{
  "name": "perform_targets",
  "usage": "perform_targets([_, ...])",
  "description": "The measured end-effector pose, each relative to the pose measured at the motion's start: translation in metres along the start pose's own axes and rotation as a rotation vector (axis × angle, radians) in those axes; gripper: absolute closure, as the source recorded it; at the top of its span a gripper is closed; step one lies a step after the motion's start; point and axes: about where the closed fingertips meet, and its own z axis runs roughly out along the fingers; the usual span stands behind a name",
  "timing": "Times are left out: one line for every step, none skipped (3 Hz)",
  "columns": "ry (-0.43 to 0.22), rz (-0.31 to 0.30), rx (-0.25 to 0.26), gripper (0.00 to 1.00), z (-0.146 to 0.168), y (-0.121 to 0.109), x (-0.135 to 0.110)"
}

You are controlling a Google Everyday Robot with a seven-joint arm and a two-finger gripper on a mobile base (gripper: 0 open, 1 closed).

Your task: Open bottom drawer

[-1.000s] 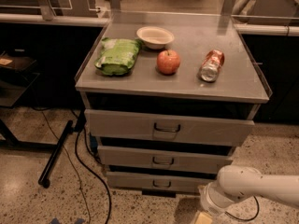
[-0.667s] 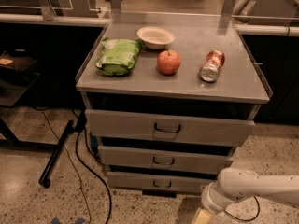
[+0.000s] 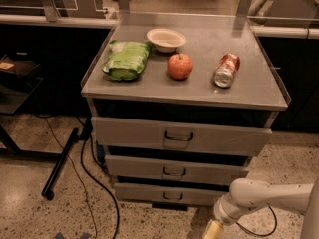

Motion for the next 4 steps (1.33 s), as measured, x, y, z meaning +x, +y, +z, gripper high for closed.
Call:
perform_targets([-0.036,0.020,-0.017,0.00,0.014,-0.011,0.002])
perform_targets([-0.095,0.046,0.024,0.00,0.042,-0.049,0.007])
perform_targets([-0.115,0.050,0.060,0.00,0.053,-0.068,0.011])
perform_targets([-0.115,0.050,0.060,0.00,0.053,-0.068,0.011])
